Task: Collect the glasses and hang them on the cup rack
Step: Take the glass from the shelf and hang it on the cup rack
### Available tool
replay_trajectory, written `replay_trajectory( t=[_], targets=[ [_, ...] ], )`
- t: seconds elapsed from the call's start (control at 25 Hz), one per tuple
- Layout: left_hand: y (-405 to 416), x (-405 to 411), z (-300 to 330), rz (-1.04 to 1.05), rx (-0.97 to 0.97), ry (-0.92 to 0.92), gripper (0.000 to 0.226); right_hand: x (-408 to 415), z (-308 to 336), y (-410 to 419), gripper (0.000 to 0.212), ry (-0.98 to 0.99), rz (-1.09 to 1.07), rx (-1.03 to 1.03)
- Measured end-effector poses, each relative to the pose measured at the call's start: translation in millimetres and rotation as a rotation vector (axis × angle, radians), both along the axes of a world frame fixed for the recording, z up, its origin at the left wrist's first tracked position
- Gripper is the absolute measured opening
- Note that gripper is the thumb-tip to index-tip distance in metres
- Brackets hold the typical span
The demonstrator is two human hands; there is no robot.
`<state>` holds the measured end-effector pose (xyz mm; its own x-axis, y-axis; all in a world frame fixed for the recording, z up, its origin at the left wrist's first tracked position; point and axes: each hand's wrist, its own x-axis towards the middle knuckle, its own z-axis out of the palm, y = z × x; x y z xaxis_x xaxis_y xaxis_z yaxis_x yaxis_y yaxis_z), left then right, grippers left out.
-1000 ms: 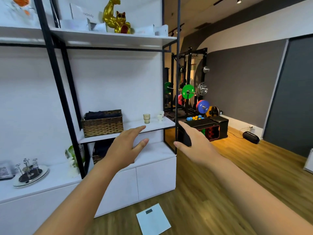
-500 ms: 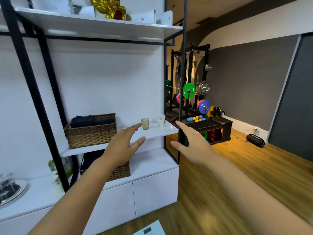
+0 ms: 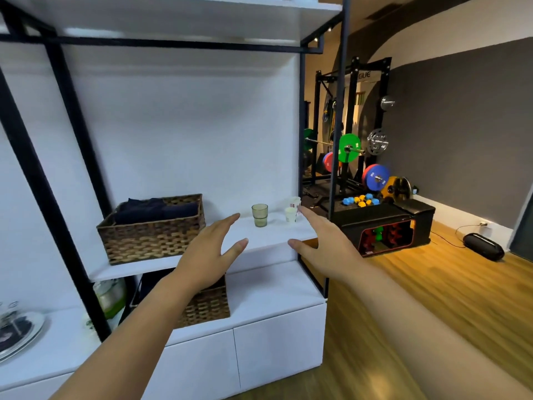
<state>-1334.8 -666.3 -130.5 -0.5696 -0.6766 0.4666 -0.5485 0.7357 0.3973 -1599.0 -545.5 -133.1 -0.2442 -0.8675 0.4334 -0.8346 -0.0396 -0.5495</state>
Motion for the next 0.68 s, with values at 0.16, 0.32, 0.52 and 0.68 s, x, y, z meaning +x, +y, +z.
replay_trajectory(
  t=[0.16,0.32,0.52,0.68],
  targets=[
    [-49.9,-38.6,-4.1,0.056,0.019,-0.003,0.073,-46.6,-17.8,-61.9,0.080,-0.030,0.056,0.016],
    [-92.3,-77.3,-12.1,0.098,0.040,0.033,0.067,-92.9,-29.2,-123.5,0.079,-0.039,0.088,0.040],
    [-134.6,-108.1,-28.4,0.122,0.059,0.028,0.066,-122.3,-46.8,-187.1,0.080,-0.035,0.120,0.089],
    [-183.1,-122.4,-38.4,0.140,0.064,0.042,0.063,-133.3,-60.4,-237.1,0.080,-0.041,0.144,0.102]
  ],
)
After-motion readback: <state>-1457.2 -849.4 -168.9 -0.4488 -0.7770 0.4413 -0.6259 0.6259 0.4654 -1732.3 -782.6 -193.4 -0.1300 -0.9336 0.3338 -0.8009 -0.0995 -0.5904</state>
